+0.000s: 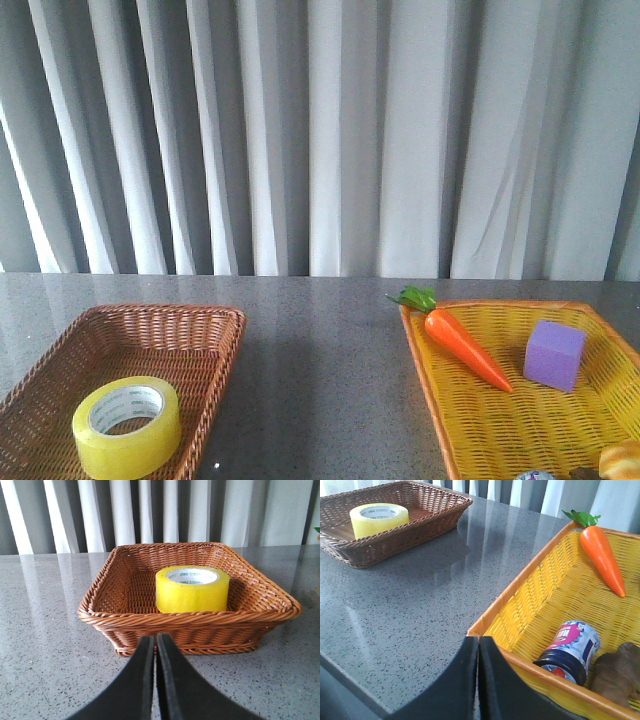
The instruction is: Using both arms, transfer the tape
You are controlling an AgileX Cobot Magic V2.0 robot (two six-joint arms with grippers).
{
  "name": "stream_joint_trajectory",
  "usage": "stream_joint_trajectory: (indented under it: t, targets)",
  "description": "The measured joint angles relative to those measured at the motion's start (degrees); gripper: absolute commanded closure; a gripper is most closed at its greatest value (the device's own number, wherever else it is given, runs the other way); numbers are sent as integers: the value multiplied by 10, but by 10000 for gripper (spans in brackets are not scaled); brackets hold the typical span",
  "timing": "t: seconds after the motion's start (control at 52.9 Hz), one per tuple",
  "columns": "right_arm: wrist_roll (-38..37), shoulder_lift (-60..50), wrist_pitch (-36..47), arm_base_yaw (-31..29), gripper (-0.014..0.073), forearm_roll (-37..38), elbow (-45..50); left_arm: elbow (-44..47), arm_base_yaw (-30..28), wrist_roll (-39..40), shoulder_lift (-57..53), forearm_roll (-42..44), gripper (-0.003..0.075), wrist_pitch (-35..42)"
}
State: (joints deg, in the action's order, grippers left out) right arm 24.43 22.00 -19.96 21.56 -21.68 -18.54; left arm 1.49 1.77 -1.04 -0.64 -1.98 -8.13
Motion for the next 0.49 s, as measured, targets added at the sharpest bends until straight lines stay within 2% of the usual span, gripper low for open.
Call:
stream_joint_trajectory:
  t: [0.265,0.359,0.492]
  targets:
    - [-2,-29,15,0,599,3,28,0,0,0,0,0,727,0]
    - [-17,-64,66,0,599,14,77,0,0,0,0,0,727,0]
    - [-76,-111,161,-5,599,48,169,0,0,0,0,0,727,0]
